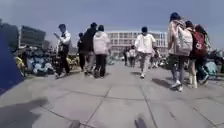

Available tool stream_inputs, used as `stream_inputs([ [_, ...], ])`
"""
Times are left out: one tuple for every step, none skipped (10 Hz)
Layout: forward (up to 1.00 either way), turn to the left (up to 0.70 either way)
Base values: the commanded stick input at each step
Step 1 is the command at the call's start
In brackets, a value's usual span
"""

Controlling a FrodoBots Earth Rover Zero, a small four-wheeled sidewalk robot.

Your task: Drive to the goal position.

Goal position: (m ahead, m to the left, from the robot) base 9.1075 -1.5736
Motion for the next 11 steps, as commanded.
stream_inputs([
  [0.85, 0.01],
  [0.85, 0.01],
  [0.85, 0.01],
  [0.85, 0.01],
  [0.85, 0.01],
  [0.85, 0.01],
  [0.85, 0.01],
  [0.85, 0.01],
  [0.85, 0.01],
  [0.85, 0.01],
  [0.85, 0.01],
])
